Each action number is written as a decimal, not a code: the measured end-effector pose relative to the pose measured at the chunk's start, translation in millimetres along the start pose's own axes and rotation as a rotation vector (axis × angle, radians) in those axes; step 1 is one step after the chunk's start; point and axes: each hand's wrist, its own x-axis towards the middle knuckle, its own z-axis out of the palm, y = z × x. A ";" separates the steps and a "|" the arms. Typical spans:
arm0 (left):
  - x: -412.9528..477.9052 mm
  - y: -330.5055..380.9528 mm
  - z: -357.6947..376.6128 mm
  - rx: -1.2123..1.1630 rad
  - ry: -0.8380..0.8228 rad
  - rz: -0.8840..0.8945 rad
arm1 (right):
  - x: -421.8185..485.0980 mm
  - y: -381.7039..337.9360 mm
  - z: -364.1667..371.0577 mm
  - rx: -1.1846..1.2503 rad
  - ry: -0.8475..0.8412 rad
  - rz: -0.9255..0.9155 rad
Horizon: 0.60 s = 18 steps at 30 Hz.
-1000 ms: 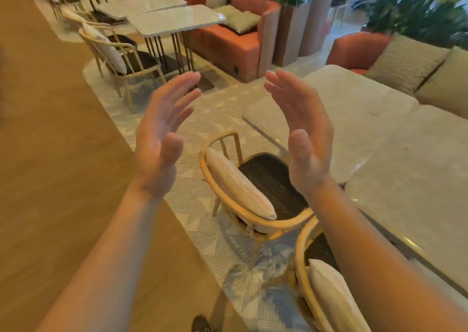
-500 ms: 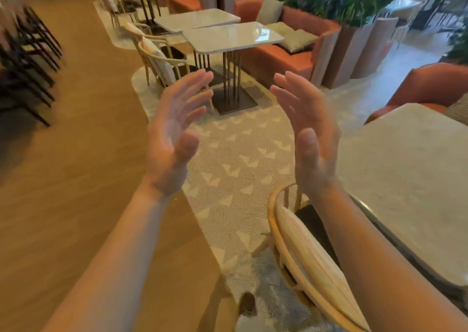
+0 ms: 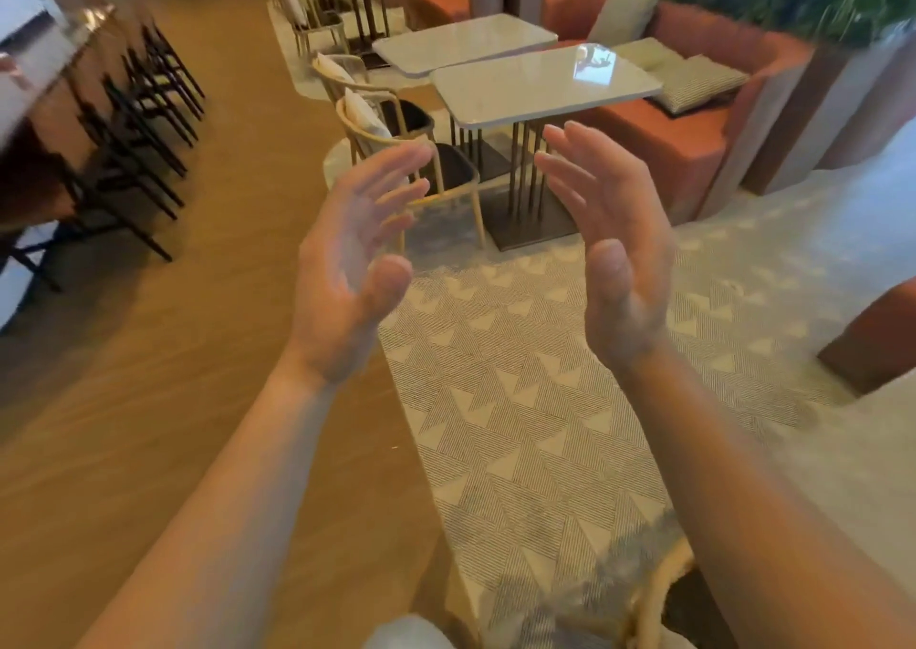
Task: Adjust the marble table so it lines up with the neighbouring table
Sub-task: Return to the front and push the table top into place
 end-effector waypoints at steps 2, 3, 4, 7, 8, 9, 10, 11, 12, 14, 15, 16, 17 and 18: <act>34.7 -35.2 -6.5 -0.030 0.011 -0.016 | 30.5 39.5 0.7 -0.007 -0.005 0.003; 47.5 -50.7 -8.4 -0.031 0.015 -0.023 | 41.6 54.5 0.6 -0.011 -0.006 0.007; 60.0 -66.1 -10.6 -0.030 0.020 -0.018 | 51.8 69.8 0.8 -0.015 -0.002 0.005; 109.5 -125.5 -20.6 -0.053 0.029 0.001 | 91.1 129.5 -2.1 -0.040 -0.011 0.001; 128.5 -144.6 -24.3 -0.069 0.034 0.006 | 105.6 148.3 -3.0 -0.056 -0.015 -0.001; 149.6 -162.2 -27.4 -0.080 0.037 0.008 | 121.5 165.6 -3.9 -0.077 -0.010 0.003; 170.3 -177.3 -29.6 -0.088 0.039 0.002 | 137.9 181.2 -6.4 -0.090 -0.006 0.014; 190.9 -192.3 -30.1 -0.098 0.044 -0.003 | 153.4 196.8 -11.1 -0.104 0.005 0.019; 213.6 -207.1 -28.9 -0.119 0.033 0.010 | 169.6 212.3 -17.4 -0.122 0.026 0.005; 258.4 -233.6 -18.4 -0.148 0.000 0.005 | 198.2 239.0 -33.4 -0.155 0.078 0.008; 280.5 -245.2 -9.9 -0.156 -0.021 -0.010 | 210.1 251.9 -43.8 -0.168 0.112 0.028; 307.9 -260.1 2.5 -0.175 -0.047 -0.004 | 225.0 267.6 -58.9 -0.178 0.146 0.030; 324.3 -271.0 11.8 -0.190 -0.062 0.002 | 232.5 278.1 -69.3 -0.186 0.162 0.029; 340.3 -281.7 23.3 -0.200 -0.074 0.005 | 239.5 289.5 -81.6 -0.200 0.172 0.026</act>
